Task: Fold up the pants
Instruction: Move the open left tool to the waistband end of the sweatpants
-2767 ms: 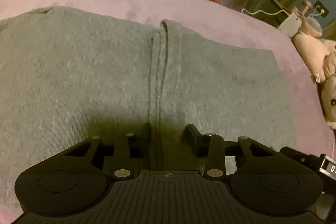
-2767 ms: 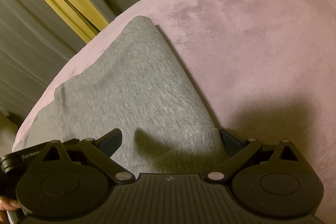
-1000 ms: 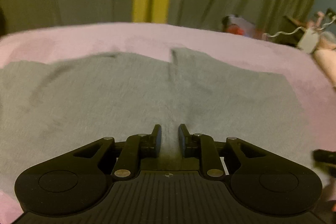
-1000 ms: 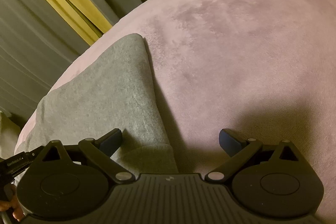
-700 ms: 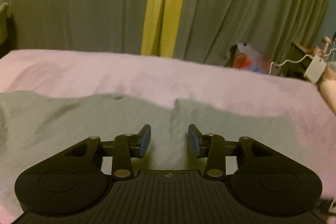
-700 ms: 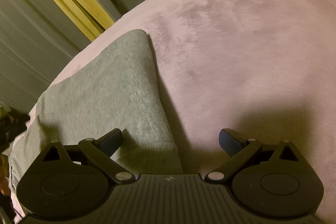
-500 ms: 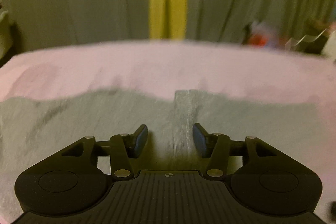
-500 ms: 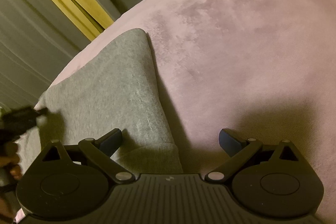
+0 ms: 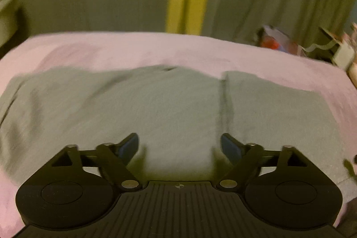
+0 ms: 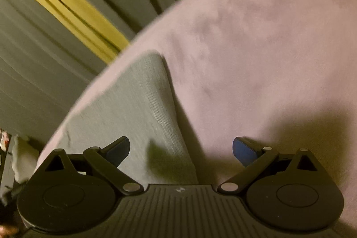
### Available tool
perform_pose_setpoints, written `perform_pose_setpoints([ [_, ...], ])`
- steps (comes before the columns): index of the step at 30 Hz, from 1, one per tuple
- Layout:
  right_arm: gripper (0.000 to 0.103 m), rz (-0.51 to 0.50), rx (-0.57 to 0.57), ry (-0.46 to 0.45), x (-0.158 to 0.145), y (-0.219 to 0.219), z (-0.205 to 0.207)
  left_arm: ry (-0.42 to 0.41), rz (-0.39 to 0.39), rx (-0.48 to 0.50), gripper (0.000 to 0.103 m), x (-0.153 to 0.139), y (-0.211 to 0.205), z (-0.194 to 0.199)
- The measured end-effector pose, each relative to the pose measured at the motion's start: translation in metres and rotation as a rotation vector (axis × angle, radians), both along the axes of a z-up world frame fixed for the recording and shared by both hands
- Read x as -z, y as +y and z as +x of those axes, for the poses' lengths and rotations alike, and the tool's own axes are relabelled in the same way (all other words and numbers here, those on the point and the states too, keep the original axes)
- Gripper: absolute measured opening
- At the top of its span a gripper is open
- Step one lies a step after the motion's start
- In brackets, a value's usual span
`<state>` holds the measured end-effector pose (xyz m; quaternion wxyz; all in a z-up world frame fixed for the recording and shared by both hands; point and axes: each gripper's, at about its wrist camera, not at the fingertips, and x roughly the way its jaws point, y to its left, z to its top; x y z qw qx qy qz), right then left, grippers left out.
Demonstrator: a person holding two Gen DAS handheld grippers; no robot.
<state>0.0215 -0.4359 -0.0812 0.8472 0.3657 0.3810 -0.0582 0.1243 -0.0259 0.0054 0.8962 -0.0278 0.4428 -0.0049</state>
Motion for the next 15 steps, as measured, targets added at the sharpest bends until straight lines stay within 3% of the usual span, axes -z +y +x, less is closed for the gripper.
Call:
perform_pose_setpoints([
  [2, 0.099, -0.039, 0.014, -0.101, -0.015, 0.006, -0.011, -0.004, -0.029, -0.079, 0.092, 0.002, 0.022, -0.014],
  [5, 0.099, 0.017, -0.016, -0.195, -0.023, 0.022, -0.015, 0.007, -0.062, -0.211, 0.092, 0.011, 0.05, -0.027],
  [9, 0.099, 0.243, -0.222, -0.078, -0.004, 0.043, 0.005, 0.034, -0.137, -0.325, 0.095, 0.026, 0.074, -0.034],
  [12, 0.099, 0.191, -0.249, 0.01, 0.012, 0.05, 0.014, 0.04, -0.157, -0.34, 0.095, 0.029, 0.079, -0.031],
  [15, 0.099, 0.165, -0.263, 0.007, 0.007, 0.054, 0.015, 0.036, -0.142, -0.329, 0.095, 0.032, 0.078, -0.03],
])
